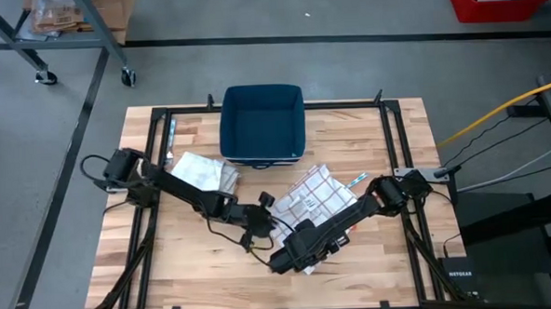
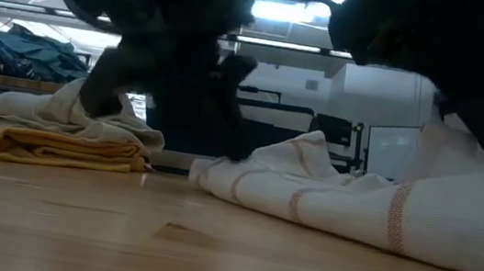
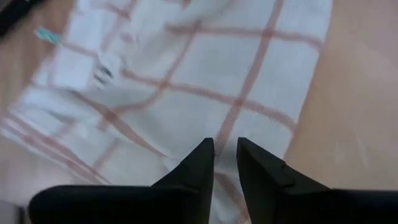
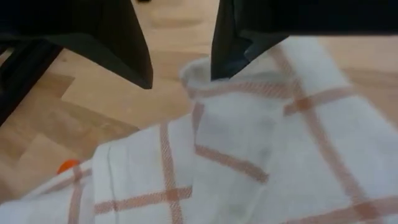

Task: Fold towel
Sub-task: Fold the white patterned towel

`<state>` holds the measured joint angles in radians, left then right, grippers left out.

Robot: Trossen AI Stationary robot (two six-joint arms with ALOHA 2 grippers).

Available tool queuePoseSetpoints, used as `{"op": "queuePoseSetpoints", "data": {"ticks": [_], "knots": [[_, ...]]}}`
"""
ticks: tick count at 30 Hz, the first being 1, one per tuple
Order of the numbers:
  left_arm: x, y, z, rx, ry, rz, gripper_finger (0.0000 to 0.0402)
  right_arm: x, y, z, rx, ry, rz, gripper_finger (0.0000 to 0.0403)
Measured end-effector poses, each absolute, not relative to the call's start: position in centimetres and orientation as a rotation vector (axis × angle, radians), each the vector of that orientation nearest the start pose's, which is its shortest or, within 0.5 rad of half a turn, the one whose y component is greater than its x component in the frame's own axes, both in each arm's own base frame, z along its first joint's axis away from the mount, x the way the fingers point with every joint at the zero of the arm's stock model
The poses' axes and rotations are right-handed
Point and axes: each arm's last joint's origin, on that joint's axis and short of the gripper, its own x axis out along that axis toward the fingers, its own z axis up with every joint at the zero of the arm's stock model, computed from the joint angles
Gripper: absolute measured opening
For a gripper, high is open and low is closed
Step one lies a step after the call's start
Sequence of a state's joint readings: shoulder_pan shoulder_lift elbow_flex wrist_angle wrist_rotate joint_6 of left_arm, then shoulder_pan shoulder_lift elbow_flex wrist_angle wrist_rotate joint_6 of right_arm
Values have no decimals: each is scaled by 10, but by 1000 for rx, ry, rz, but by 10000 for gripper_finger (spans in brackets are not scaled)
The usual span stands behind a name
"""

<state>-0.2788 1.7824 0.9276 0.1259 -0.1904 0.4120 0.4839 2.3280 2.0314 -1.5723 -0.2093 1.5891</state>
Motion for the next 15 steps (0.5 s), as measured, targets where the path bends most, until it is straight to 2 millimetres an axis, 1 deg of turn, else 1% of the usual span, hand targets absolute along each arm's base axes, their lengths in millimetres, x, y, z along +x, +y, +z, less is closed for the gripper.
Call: {"op": "queuePoseSetpoints", "data": {"ticks": [5, 10, 13, 15], "knots": [[345, -82, 135, 522, 753, -231, 62, 378, 206, 202, 833, 1704, -1001, 140], [346, -79, 130, 506, 775, -220, 62, 379, 205, 204, 795, 1637, -1009, 111], [345, -79, 129, 504, 788, -220, 62, 380, 205, 204, 826, 1619, -1044, 93], [345, -79, 129, 503, 790, -220, 62, 381, 206, 206, 859, 1623, -1037, 83]]}}
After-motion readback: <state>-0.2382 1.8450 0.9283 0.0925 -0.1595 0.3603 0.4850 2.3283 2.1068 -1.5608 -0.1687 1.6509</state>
